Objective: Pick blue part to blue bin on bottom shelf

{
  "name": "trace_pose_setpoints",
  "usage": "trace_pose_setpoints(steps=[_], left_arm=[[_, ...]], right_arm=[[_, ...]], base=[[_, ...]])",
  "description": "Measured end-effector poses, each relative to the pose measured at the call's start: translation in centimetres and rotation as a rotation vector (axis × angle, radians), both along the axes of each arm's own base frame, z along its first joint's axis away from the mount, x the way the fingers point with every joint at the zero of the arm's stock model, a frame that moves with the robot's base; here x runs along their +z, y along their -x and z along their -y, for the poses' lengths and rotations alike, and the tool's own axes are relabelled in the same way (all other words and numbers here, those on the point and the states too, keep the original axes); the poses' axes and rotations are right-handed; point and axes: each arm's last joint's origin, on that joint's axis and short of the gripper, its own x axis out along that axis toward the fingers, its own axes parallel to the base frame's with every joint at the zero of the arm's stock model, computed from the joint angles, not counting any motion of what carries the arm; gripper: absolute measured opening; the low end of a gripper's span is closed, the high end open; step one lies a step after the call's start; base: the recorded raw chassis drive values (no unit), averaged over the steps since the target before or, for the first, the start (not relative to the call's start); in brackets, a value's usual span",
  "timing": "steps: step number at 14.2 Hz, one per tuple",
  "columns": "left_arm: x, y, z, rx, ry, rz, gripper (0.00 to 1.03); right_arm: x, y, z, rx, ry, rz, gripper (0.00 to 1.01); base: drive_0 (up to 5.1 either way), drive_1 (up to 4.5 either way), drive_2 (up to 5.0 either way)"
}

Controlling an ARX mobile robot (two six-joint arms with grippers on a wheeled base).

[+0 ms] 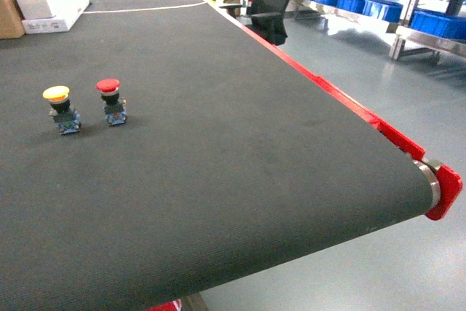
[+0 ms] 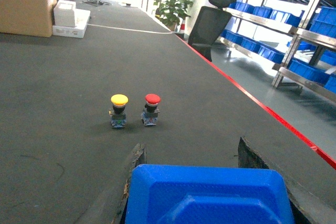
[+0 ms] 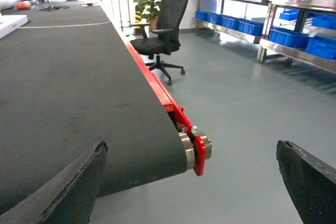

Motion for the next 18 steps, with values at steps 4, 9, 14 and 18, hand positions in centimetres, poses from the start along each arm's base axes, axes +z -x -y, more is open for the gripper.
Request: trace_pose_setpoints(steps=[4, 9, 14, 18], left_arm=[[0.0, 0.0, 0.0, 0.0, 0.0, 0.0, 0.44], [0.0, 0.0, 0.0, 0.0, 0.0, 0.0, 0.44], [0.0, 0.0, 0.0, 0.0, -0.001, 0.0, 0.44], [0.0, 0.0, 0.0, 0.0, 0.0, 0.0, 0.44]], right_arm=[[0.0, 0.0, 0.0, 0.0, 0.0, 0.0, 0.98], [0.0, 0.0, 0.0, 0.0, 0.0, 0.0, 0.98], [0.0, 0.0, 0.0, 0.0, 0.0, 0.0, 0.98], [0.0, 0.0, 0.0, 0.0, 0.0, 0.0, 0.98]], base=[[-1.6, -1.59, -1.6], [-1.6, -1.55, -1.6], [-1.7, -1.65, -1.7], [-1.6, -1.57, -1.6]])
